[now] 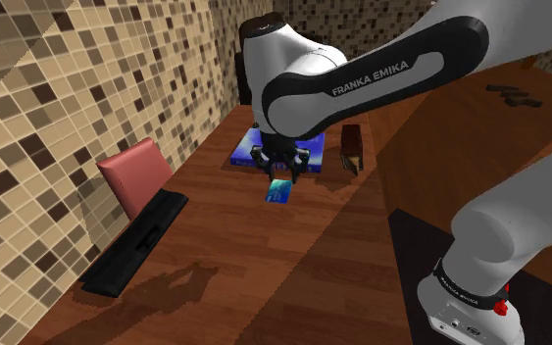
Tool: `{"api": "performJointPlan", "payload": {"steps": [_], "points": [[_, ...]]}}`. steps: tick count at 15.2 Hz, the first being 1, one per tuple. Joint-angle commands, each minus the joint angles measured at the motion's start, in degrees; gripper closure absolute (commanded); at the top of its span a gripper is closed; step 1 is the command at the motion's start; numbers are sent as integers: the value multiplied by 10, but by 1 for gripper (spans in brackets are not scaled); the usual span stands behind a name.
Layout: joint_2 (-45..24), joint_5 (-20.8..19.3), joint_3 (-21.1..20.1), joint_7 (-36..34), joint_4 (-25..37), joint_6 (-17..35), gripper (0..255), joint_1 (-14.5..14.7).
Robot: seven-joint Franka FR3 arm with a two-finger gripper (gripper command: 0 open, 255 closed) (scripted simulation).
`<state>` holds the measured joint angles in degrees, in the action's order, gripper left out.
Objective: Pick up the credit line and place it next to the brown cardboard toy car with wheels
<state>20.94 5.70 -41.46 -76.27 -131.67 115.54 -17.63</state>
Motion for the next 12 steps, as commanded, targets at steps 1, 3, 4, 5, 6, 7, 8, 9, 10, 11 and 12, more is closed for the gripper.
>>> {"api": "performJointPlan", "payload": {"steps": [1,3,4,5,6,7,8,9,10,11,12], "points": [[29,11,28,36,-32,6,255,3],[54,17,56,70,-58,9,255,4],[65,18,70,86,-71,10,255,4],[76,18,84,102,-82,11,255,3],[86,18,98,118,-94,12,255,2],[96,17,111,134,-104,13,255,0],[105,15,124,150,-114,14,255,-3],[113,13,138,165,-123,15,255,-5],[120,10,151,181,-132,17,255,-9],[127,6,164,196,-140,18,255,-13],[133,2,177,211,-148,20,255,-17]]}}
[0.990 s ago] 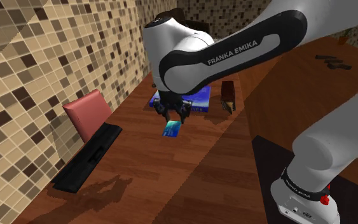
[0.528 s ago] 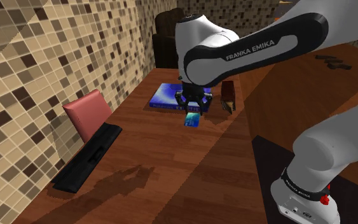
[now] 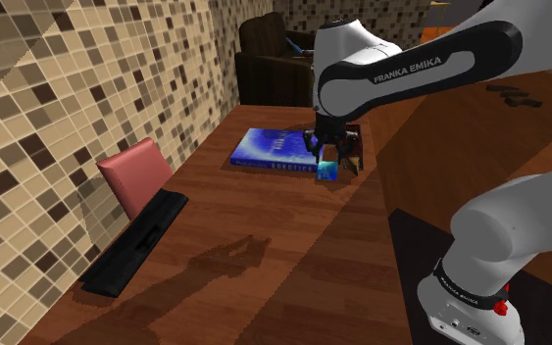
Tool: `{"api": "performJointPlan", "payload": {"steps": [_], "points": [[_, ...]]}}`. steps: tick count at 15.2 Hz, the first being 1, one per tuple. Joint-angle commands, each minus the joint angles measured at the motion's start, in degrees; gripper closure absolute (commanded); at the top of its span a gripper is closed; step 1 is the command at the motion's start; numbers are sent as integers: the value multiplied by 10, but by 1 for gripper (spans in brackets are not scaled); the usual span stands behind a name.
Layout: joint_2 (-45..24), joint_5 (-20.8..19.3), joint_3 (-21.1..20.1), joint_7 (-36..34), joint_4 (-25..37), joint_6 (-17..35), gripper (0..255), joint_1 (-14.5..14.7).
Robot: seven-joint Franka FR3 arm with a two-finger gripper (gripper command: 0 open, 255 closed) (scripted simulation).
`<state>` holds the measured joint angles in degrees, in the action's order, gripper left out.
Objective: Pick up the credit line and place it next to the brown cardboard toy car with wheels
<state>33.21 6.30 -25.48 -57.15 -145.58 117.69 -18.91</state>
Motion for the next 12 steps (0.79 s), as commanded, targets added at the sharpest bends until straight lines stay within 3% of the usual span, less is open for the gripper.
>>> {"api": "performJointPlan", "payload": {"steps": [1,12], "points": [[16,-9,30,35,-15,0,255,-9],[23,-76,166,196,-44,28,255,-84]]}}
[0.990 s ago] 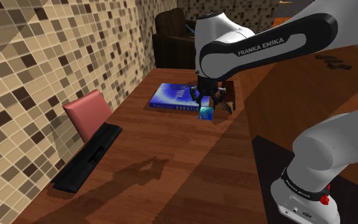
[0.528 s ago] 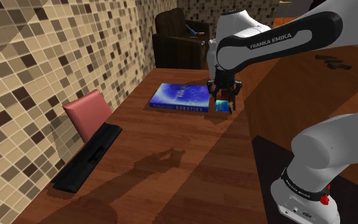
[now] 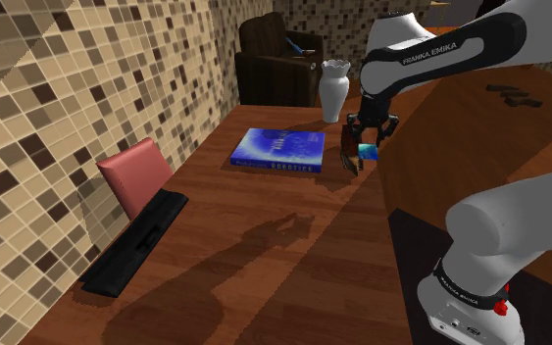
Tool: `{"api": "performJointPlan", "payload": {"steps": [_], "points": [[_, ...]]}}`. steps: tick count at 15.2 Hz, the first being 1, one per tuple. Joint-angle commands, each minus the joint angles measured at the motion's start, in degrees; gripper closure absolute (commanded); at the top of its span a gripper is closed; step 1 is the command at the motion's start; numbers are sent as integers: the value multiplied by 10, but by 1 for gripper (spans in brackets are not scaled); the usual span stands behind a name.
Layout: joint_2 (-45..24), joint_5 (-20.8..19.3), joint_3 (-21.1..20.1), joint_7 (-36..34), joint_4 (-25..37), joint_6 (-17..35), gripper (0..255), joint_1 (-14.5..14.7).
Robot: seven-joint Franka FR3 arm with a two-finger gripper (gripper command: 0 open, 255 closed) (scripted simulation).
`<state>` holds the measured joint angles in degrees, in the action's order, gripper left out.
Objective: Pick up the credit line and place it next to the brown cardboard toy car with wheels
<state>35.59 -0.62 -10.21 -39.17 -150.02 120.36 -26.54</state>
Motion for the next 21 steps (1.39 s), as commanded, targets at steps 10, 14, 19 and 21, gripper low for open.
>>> {"api": "performJointPlan", "payload": {"steps": [10,14,19,21], "points": [[-42,-33,53,60,-29,76,255,-36],[-59,-36,51,56,-50,113,255,-38],[-85,-40,48,49,-72,161,255,-41],[-96,-43,47,46,-80,180,255,-42]]}}
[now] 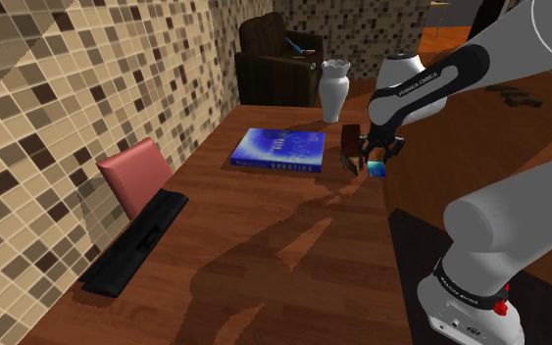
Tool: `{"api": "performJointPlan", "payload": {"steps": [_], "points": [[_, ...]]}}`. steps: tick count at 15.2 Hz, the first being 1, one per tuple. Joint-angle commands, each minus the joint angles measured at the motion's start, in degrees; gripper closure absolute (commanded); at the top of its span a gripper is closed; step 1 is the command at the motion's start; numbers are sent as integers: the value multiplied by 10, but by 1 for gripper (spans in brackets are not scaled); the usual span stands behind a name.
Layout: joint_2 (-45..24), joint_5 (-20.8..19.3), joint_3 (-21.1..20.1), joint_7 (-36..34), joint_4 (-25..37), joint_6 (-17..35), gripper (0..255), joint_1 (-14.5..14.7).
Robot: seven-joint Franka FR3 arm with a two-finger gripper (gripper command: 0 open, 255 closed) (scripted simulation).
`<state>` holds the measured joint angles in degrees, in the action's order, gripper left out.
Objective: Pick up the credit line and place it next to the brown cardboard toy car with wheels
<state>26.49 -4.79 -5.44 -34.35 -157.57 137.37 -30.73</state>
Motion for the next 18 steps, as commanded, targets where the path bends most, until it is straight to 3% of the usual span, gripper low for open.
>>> {"api": "performJointPlan", "payload": {"steps": [1,12,18], "points": [[-12,-2,-2,-4,-8,20,255,-1],[-95,-27,-14,-29,-39,134,255,-18],[-95,-26,-15,-28,-39,134,255,-19]]}}
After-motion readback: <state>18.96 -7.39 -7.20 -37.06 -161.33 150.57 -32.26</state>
